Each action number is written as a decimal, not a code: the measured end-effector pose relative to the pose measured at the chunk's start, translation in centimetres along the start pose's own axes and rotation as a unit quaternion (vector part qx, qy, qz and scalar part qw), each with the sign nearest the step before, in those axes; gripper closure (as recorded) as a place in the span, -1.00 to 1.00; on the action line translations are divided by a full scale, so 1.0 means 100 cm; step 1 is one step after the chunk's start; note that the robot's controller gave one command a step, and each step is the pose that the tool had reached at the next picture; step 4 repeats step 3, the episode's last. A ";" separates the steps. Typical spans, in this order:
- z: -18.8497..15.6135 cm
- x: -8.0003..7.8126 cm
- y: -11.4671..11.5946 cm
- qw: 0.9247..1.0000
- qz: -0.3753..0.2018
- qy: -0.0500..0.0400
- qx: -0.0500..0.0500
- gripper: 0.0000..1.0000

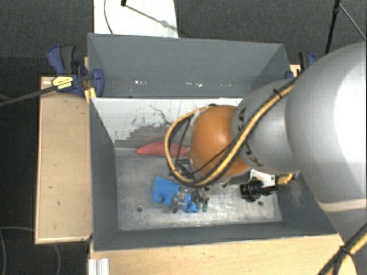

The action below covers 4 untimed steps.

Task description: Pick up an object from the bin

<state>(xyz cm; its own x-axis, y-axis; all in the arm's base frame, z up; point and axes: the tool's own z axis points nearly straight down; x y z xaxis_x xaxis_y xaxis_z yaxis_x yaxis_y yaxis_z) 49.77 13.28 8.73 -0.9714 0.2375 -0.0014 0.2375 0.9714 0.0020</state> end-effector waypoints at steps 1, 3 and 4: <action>-0.010 0.000 0.000 1.000 0.000 0.000 0.000 1.00; -0.021 0.000 0.000 1.000 0.000 0.001 0.000 1.00; -0.021 0.000 0.000 1.000 0.000 0.001 0.000 1.00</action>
Offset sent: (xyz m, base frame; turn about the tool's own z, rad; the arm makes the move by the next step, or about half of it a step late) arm -0.0001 -0.0001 0.0076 0.0000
